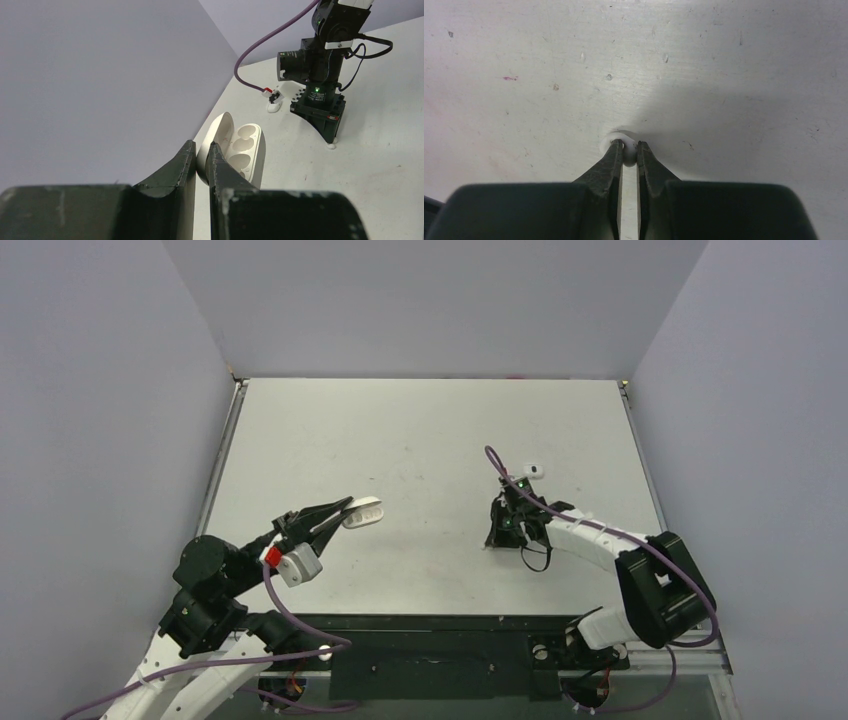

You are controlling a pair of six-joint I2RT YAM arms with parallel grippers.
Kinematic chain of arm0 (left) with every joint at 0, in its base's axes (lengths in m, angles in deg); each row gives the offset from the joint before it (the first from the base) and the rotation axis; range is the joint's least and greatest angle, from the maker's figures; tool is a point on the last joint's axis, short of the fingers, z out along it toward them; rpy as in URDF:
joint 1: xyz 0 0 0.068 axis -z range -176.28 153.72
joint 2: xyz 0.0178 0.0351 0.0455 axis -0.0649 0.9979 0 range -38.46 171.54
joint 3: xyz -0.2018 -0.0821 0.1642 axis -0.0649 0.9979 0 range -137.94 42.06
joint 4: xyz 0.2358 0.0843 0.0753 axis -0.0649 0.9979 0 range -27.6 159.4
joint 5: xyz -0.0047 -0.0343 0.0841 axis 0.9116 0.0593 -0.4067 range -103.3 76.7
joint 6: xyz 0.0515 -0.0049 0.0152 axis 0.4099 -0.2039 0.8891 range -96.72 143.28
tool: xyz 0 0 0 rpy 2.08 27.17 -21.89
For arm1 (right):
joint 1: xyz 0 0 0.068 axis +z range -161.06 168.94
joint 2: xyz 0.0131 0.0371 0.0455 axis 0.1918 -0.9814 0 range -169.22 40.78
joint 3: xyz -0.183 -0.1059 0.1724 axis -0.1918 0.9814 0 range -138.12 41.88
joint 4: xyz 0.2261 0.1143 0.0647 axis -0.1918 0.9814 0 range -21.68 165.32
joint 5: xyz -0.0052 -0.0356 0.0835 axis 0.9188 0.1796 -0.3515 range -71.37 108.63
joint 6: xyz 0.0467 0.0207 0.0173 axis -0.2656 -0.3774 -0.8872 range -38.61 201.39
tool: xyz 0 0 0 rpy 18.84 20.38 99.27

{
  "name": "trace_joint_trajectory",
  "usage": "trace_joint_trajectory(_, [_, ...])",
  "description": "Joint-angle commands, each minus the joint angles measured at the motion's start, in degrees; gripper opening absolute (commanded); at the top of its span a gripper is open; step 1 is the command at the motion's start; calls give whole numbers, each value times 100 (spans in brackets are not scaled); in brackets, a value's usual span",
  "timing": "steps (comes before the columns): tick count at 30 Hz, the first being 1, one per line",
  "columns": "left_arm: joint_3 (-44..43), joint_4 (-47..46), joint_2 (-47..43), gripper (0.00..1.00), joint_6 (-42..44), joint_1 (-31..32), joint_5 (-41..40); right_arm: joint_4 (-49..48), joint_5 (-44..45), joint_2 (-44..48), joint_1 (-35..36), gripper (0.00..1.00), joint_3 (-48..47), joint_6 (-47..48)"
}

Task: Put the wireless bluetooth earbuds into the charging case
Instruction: Pick up the earbud from the center of the board, then place the earbud in the charging case.

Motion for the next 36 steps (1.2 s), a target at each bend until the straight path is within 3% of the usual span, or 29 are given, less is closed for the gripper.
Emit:
trace_joint_trajectory(1, [-220,-244,20,0,-88,15,42,492,63,130,160,0,31,83])
trace_joint_trajectory(13, [-220,-254,20,0,-130,13,21,822,634,1083,687,0,-627,596])
trace_joint_trajectory(17, [-282,-252,56,0,-213,17,-74,837,860,1569,1110,0,-1290,746])
trace_joint_trajectory(25, [-383,-393,130,0,-666,17,-361,-112,2412,2171,3085,0,-3073,1408])
trace_joint_trajectory(30, [-391,-426,162,0,-758,16,-505,-629,2937,1665,4417,0,-3946,2210])
trace_joint_trajectory(36, [-518,-544,317,0,-991,15,-692,-1179,2817,943,5086,0,-4528,2858])
